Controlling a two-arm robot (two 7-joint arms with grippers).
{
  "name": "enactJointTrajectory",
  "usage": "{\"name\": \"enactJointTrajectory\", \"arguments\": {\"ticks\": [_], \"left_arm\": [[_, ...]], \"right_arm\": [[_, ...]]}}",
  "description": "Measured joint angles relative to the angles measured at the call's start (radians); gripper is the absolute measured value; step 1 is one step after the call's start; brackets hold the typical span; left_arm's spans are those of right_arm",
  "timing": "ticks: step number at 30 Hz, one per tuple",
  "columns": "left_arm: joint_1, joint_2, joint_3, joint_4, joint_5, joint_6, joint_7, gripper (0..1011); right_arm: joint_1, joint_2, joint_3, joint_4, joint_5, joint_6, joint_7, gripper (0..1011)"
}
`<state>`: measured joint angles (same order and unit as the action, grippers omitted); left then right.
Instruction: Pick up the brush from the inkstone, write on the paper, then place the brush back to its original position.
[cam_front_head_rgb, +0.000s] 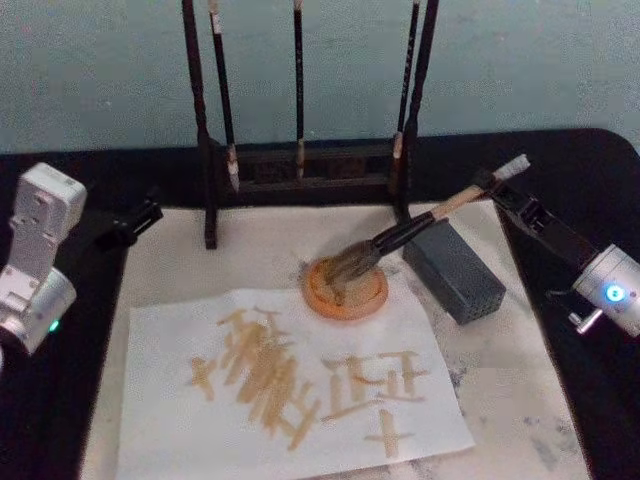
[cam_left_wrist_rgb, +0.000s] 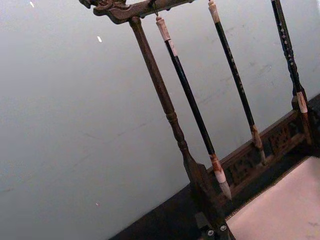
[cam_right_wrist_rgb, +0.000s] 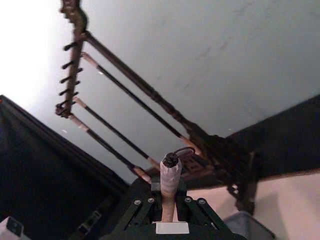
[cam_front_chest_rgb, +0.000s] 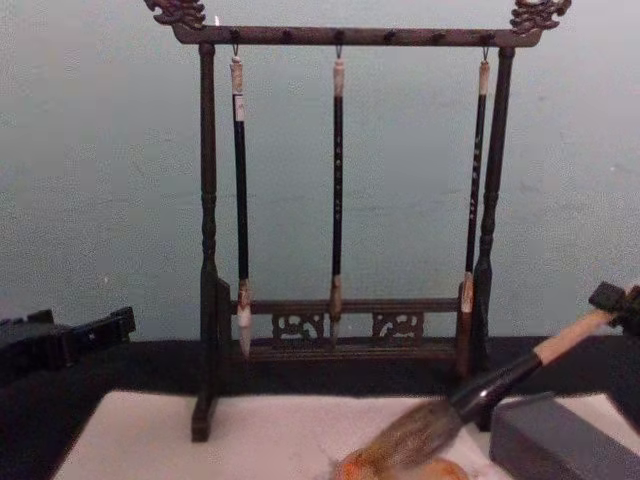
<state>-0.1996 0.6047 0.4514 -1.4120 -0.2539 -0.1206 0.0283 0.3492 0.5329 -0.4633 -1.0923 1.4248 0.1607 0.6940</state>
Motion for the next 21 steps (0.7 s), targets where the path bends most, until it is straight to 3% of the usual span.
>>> {"name": "enactJointTrajectory", "arguments": {"ticks": [8, 21], "left_arm": [[0.0, 0.0, 0.0, 0.0, 0.0, 0.0, 0.0, 1002], [0.0, 0.0, 0.0, 0.0, 0.0, 0.0, 0.0, 1002]], "right_arm": [[0.024, -0.024, 0.001, 0.072, -0.014, 0.016, 0.014, 163], [0.036, -0.051, 0.012, 0.124, -0.03, 0.04, 0.024, 163]]}}
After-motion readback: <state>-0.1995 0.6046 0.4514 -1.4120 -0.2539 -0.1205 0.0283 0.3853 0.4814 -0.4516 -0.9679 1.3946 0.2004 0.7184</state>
